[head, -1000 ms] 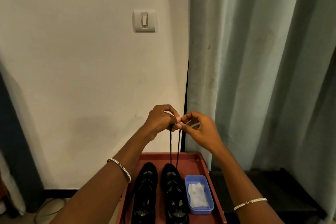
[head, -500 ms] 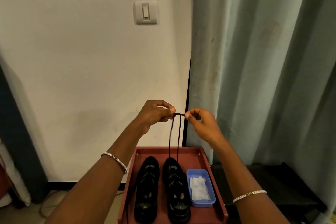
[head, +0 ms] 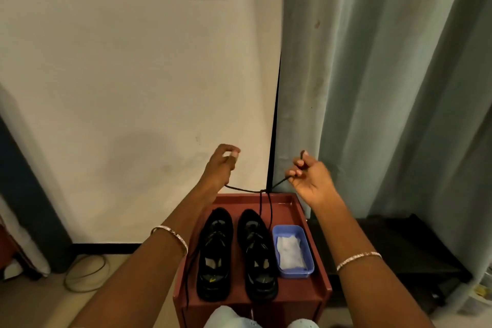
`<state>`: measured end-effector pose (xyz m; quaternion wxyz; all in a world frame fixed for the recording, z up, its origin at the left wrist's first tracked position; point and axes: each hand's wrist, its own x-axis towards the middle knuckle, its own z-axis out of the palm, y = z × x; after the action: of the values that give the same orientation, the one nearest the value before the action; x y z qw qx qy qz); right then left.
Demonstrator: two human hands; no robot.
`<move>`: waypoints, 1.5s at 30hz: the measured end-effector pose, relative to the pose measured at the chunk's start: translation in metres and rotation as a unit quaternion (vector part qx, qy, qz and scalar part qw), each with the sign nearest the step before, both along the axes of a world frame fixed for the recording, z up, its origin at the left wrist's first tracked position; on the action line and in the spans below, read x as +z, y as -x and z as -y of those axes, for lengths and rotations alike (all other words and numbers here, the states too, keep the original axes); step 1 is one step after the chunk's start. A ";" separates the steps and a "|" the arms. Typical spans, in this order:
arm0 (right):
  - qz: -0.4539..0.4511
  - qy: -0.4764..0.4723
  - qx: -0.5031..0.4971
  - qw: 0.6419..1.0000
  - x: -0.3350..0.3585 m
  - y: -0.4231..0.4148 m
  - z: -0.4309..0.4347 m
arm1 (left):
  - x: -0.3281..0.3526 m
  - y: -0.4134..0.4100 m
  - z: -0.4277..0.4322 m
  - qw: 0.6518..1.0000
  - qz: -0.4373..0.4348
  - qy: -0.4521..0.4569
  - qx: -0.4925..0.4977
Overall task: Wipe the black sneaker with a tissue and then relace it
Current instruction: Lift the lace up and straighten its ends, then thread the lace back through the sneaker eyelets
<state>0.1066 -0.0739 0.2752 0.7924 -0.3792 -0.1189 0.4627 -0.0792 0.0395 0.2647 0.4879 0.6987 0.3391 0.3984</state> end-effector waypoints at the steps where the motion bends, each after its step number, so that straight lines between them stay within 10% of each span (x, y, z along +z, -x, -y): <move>1: 0.189 0.051 0.007 0.981 0.006 0.004 -0.004 | -0.001 -0.002 -0.005 0.976 -0.136 -0.171 -0.020; 4: 0.667 0.129 0.083 0.729 -0.009 0.000 -0.008 | -0.005 -0.004 -0.018 0.822 -0.418 -0.385 -0.029; 7: 0.816 0.223 0.106 0.523 -0.057 -0.030 -0.002 | -0.027 0.008 -0.032 0.799 -0.472 -0.374 0.011; 12: 0.665 0.382 0.066 0.638 -0.151 -0.097 0.067 | -0.113 0.083 -0.073 0.927 -0.355 -0.094 0.079; 14: 0.509 0.401 0.027 0.761 -0.170 -0.096 0.081 | -0.136 0.092 -0.071 0.964 -0.161 0.149 0.150; 17: 0.152 0.277 0.016 0.949 -0.174 -0.073 0.055 | -0.148 0.065 -0.058 0.889 0.175 0.413 0.095; 19: -0.018 0.136 0.030 0.990 -0.172 -0.064 0.027 | -0.141 0.035 -0.051 0.808 0.333 0.481 0.074; 21: -0.115 0.056 0.025 0.991 -0.169 -0.060 0.004 | -0.132 0.009 -0.048 0.833 0.315 0.448 0.078; 24: -0.172 0.073 -0.032 0.982 -0.171 -0.069 -0.009 | -0.144 0.001 -0.055 0.970 0.063 0.221 0.082; 26: -0.170 0.110 -0.062 0.977 -0.186 -0.083 -0.001 | -0.163 0.009 -0.060 0.993 -0.080 0.058 0.064; 30: -0.188 0.178 -0.138 0.956 -0.238 -0.112 0.038 | -0.214 0.040 -0.069 0.919 -0.366 -0.132 0.065; 36: -0.137 0.243 -0.166 0.946 -0.248 -0.101 0.059 | -0.227 0.052 -0.056 0.913 -0.391 -0.109 0.043; 38: -0.061 0.282 -0.147 0.946 -0.235 -0.086 0.058 | -0.210 0.041 -0.043 0.952 -0.303 0.046 0.011; 40: 0.051 0.330 -0.101 0.937 -0.223 -0.070 0.059 | -0.191 0.029 -0.031 0.909 -0.359 0.189 -0.099; 43: 0.282 0.400 0.034 0.871 -0.205 -0.047 0.061 | -0.171 0.007 -0.009 0.785 -0.562 0.154 -0.209; 45: 0.441 0.441 0.141 0.769 -0.206 -0.035 0.058 | -0.170 -0.009 0.000 0.795 -0.590 0.048 -0.130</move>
<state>0.1413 -0.1321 0.0694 0.3247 -0.8284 -0.2899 0.3526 -0.0701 0.0394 0.0947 0.2733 0.8114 0.4861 -0.1753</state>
